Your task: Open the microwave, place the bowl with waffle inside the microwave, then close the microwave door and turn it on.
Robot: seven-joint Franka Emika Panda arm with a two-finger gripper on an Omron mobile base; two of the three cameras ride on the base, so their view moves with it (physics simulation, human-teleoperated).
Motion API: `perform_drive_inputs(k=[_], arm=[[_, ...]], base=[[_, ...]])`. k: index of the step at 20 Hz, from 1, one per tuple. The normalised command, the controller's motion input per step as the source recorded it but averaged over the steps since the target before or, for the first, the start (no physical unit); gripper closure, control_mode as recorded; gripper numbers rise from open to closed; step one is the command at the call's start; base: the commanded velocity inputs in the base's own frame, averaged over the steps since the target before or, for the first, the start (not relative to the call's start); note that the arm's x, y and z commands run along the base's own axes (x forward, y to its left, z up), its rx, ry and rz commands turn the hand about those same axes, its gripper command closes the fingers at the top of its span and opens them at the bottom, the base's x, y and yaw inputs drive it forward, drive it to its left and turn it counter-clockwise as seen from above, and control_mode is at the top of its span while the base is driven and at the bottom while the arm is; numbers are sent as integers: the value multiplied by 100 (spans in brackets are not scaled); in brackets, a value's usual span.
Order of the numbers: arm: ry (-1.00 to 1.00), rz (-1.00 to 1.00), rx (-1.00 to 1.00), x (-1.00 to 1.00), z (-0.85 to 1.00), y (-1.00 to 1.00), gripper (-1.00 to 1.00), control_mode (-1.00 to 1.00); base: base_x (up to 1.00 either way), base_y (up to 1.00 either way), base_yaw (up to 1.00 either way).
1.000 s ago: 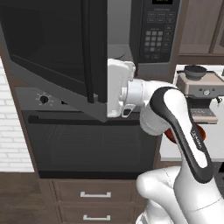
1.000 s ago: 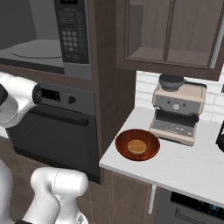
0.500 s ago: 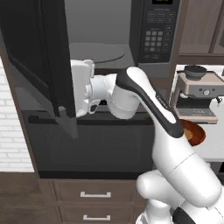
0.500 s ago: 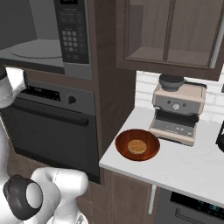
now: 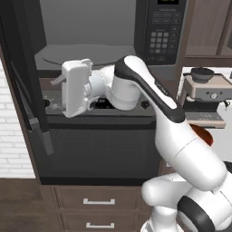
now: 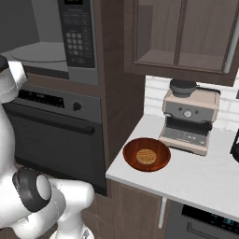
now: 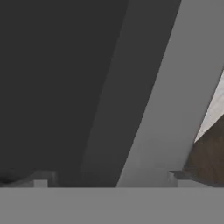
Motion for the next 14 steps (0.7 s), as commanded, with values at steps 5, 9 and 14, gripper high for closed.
perform_drive_inputs(k=[5,9,14], arm=[[-33,-4,29,-13,-33,-100,-100,-100],[-53,-4,2,-89,-4,-100,-100,-100],[-59,-9,-8,-98,0,-100,-100,-100]], base=[[0,0,0],[0,0,0],[0,0,0]])
